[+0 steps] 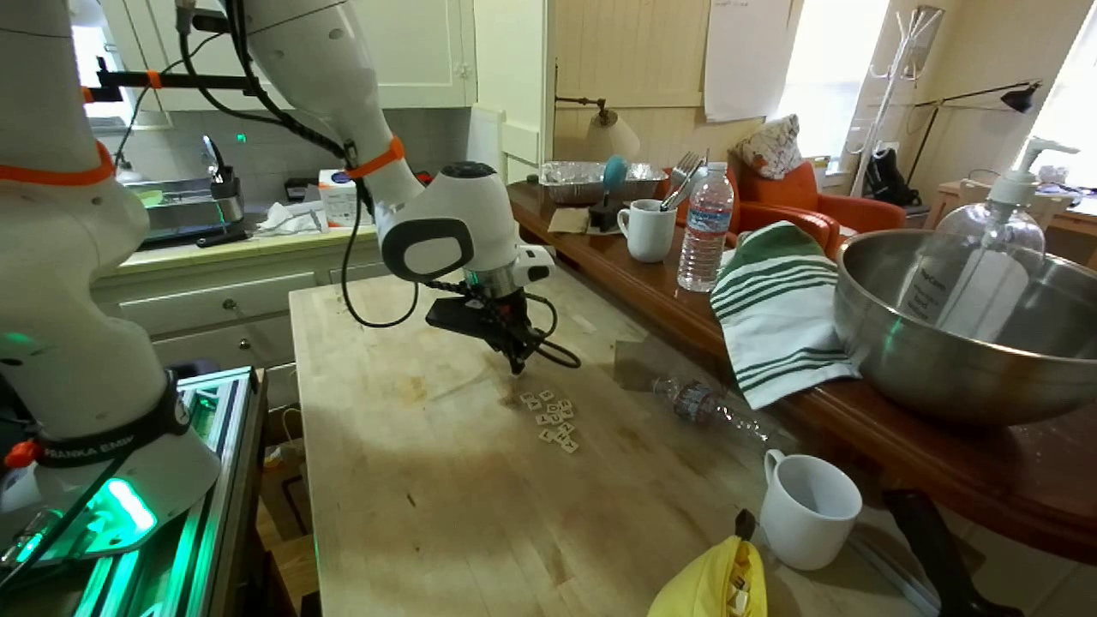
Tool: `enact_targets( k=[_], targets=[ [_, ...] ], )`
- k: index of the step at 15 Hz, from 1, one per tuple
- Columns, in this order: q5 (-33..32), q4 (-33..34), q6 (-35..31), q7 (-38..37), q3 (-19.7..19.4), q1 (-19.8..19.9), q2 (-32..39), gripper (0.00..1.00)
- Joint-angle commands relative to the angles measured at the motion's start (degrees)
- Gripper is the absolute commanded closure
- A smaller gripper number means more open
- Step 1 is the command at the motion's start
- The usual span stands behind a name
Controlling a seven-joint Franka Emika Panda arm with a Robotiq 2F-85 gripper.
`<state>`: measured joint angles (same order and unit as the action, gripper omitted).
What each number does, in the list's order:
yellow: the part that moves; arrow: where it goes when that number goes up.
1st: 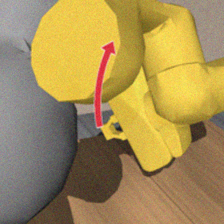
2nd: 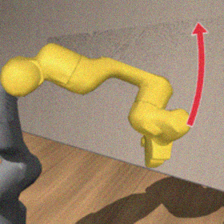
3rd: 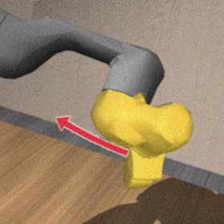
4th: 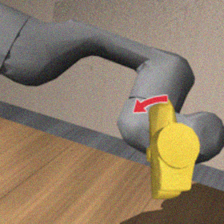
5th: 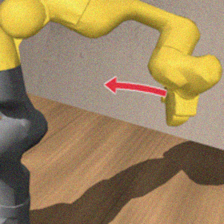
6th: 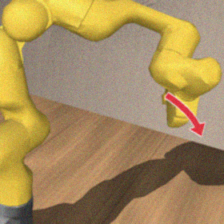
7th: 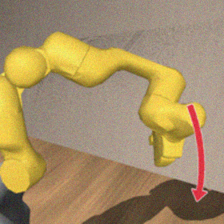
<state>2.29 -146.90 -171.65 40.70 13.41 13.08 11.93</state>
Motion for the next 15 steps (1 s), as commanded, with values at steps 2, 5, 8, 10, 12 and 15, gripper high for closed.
enact_targets(
  k=[2,5,8,10,12,15],
  targets=[
    [3.24,-1.52,-0.27,0.46,1.27,1.57,-2.45,1.00],
    [6.00,-1.79,0.09,1.29,2.28,2.54,-4.03,1.00],
    [4.55,-2.49,0.45,-1.07,0.01,1.73,-5.71,1.00],
    [2.15,-3.12,0.41,-4.69,-2.73,0.86,-6.40,1.00],
    [-0.48,-3.87,0.03,-9.12,-7.67,-1.77,-6.67,1.00],
    [-4.35,-4.02,-0.07,-14.22,-11.67,-3.08,-5.58,1.00]
  ],
)
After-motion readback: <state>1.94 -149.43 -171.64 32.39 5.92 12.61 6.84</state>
